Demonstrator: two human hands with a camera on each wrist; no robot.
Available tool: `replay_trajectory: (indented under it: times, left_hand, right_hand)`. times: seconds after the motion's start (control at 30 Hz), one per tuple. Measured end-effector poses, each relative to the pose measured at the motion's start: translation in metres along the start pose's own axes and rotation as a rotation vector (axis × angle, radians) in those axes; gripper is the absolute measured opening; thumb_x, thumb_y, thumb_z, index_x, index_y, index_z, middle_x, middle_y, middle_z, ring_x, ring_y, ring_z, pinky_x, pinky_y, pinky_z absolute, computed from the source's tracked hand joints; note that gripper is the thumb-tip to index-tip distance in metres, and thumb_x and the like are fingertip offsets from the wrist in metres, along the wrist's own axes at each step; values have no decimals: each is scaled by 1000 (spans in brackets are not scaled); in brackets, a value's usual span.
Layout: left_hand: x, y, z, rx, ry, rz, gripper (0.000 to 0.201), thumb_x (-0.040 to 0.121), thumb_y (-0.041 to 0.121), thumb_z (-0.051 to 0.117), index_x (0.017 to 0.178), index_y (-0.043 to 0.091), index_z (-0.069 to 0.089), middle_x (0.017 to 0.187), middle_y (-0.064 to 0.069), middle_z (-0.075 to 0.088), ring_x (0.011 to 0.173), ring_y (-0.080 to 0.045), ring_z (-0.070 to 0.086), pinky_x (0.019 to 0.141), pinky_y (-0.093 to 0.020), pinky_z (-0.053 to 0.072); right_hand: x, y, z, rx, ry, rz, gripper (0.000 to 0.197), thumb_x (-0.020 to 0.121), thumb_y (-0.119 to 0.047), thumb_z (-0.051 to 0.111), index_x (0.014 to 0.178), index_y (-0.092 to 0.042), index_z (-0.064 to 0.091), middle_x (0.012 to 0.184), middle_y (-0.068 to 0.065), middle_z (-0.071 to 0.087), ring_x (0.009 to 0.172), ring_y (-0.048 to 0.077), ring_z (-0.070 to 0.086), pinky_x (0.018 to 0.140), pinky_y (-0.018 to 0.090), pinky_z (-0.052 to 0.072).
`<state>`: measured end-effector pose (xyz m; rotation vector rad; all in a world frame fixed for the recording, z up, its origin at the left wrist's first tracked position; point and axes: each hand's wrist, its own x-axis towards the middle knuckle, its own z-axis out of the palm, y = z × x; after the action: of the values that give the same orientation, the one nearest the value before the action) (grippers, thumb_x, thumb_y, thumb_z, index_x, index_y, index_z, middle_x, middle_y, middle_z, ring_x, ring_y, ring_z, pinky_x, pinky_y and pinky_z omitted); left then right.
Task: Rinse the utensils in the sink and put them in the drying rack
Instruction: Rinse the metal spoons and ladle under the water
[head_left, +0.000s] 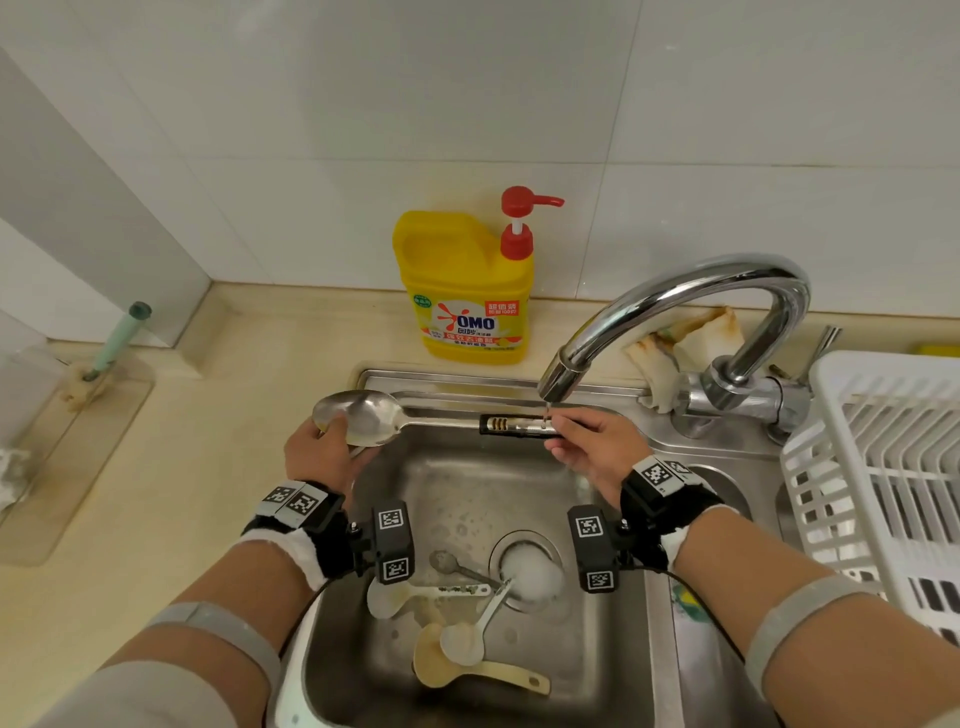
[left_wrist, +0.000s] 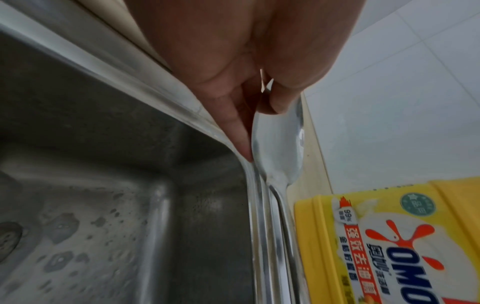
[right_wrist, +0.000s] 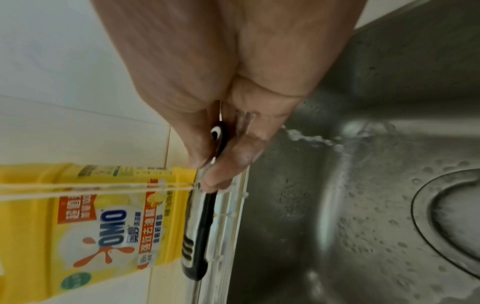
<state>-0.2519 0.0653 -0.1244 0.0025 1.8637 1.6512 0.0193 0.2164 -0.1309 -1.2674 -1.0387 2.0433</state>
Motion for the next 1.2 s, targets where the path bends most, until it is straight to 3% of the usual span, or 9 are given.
replay_trajectory:
  times: [0.07, 0.2, 0.33, 0.47, 0.6, 0.73, 0.9, 1.1, 1.2]
  left_hand:
    - [1, -5, 5, 33, -18, -11, 16, 94, 16, 64, 106, 5, 63, 106, -16, 70, 96, -31, 69, 69, -33, 62]
    - [-4, -7, 14, 76, -63, 6, 19, 83, 21, 73, 99, 12, 72, 105, -14, 74, 103, -33, 70, 86, -50, 59]
    - [-5, -10, 17, 72, -114, 13, 32, 63, 32, 77, 91, 19, 74, 104, -14, 75, 103, -36, 70, 90, -54, 57]
    - [-3, -10, 11, 25, -90, 9, 12, 82, 18, 72, 94, 17, 72, 106, -15, 73, 106, -37, 68, 90, -52, 57]
    - [-4, -9, 4, -21, -70, 11, 44, 68, 31, 79, 105, 10, 70, 111, -15, 73, 106, -34, 69, 88, -47, 59]
    - [-8, -9, 11, -220, -106, -78, 50, 95, 25, 67, 137, 4, 49, 124, -16, 62, 106, -30, 67, 85, -43, 61]
    - [-13, -1, 20, -427, -240, -226, 30, 91, 24, 71, 113, 4, 65, 103, -17, 73, 97, -30, 73, 83, -41, 60]
    - [-4, -9, 21, -468, -138, -232, 36, 100, -3, 50, 135, 3, 45, 112, -23, 61, 88, -25, 69, 63, -29, 61]
    - [0, -11, 14, -452, -116, -233, 50, 99, -3, 51, 147, 0, 37, 128, -26, 59, 97, -27, 72, 69, -31, 62]
  right_hand:
    - [-5, -3, -7, 48, 2, -2, 16, 97, -1, 59, 106, -1, 72, 90, 14, 75, 75, 19, 72, 71, 22, 60]
    - [-10, -8, -15, 120, 18, 8, 15, 92, 3, 63, 105, 1, 69, 88, 19, 74, 78, 24, 74, 72, 24, 61]
    - [-8, -7, -12, -66, 78, -5, 14, 83, -3, 77, 96, -1, 72, 74, 9, 68, 59, 13, 63, 55, 21, 54]
    - [-1, -2, -6, -359, 84, -59, 22, 78, -23, 85, 89, -7, 75, 61, -1, 64, 49, 9, 50, 46, 23, 43]
    - [0, -2, 3, -212, 7, -42, 7, 84, -8, 78, 91, -8, 76, 74, 8, 71, 59, 16, 63, 56, 23, 53]
    - [-3, -4, 4, -12, -31, -24, 16, 86, 9, 68, 91, -5, 75, 84, 10, 75, 77, 24, 70, 75, 27, 60]
    - [-10, -8, -4, -11, -44, -84, 14, 91, 6, 63, 96, -1, 75, 101, 16, 74, 86, 23, 70, 83, 26, 60]
    - [-8, -5, -11, -113, -43, -185, 28, 84, 12, 68, 100, -11, 75, 112, 19, 71, 107, 31, 69, 93, 40, 56]
    - [-7, -7, -7, -73, -21, -165, 31, 83, 11, 71, 91, -18, 77, 111, 20, 70, 105, 32, 70, 94, 42, 56]
